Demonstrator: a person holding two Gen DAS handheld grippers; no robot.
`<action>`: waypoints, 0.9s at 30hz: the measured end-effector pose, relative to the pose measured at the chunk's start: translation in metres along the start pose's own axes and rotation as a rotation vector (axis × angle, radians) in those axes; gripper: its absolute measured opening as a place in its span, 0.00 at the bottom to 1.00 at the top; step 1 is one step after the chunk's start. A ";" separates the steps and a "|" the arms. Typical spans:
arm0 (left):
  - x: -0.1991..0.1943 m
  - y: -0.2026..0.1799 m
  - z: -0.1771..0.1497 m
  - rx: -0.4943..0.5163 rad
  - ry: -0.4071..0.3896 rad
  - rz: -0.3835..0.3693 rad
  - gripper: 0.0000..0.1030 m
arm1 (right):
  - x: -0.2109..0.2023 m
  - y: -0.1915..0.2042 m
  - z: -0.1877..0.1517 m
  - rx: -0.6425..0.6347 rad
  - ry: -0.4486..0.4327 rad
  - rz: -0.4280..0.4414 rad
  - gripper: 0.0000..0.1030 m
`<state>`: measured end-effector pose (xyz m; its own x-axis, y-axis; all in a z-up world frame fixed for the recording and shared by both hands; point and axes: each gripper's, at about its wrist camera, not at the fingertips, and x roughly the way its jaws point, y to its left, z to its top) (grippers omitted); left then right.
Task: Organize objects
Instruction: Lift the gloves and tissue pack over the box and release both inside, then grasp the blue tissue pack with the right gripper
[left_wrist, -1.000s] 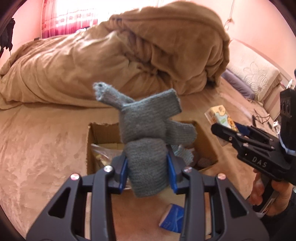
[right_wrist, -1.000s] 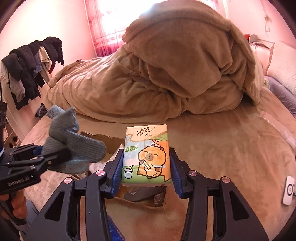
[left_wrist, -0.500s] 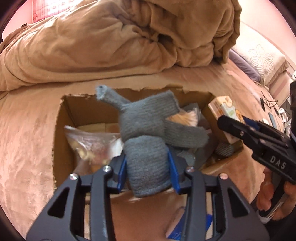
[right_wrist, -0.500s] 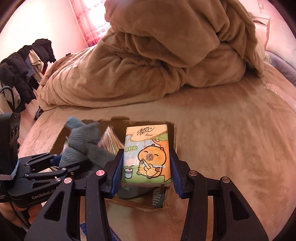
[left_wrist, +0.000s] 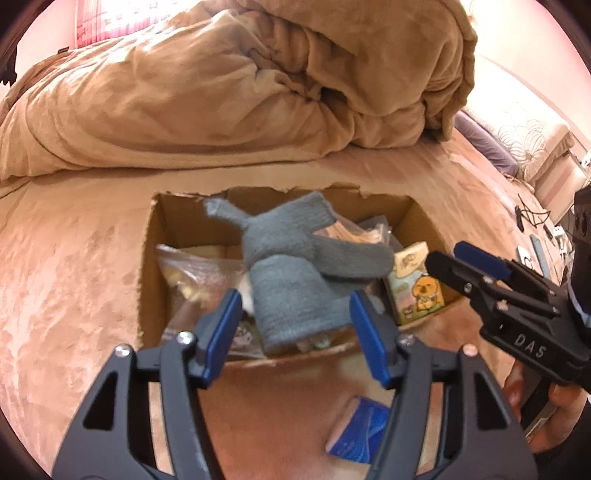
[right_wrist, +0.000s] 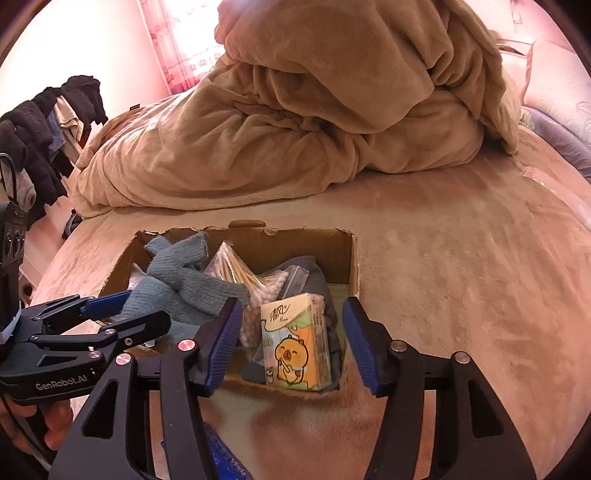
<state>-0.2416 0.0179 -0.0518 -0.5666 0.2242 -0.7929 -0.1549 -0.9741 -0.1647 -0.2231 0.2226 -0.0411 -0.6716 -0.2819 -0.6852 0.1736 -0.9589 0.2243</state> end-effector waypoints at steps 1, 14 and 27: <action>-0.004 0.000 -0.001 0.001 -0.005 0.000 0.61 | -0.003 0.000 0.000 0.004 -0.004 -0.002 0.59; -0.073 -0.003 -0.020 0.002 -0.084 0.000 0.61 | -0.058 0.016 0.000 -0.014 -0.074 -0.023 0.65; -0.114 0.005 -0.069 -0.067 -0.127 -0.005 0.79 | -0.087 0.039 -0.036 -0.095 -0.067 -0.001 0.66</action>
<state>-0.1221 -0.0144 -0.0024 -0.6646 0.2271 -0.7118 -0.1060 -0.9717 -0.2110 -0.1322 0.2085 0.0026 -0.7177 -0.2814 -0.6370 0.2382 -0.9587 0.1551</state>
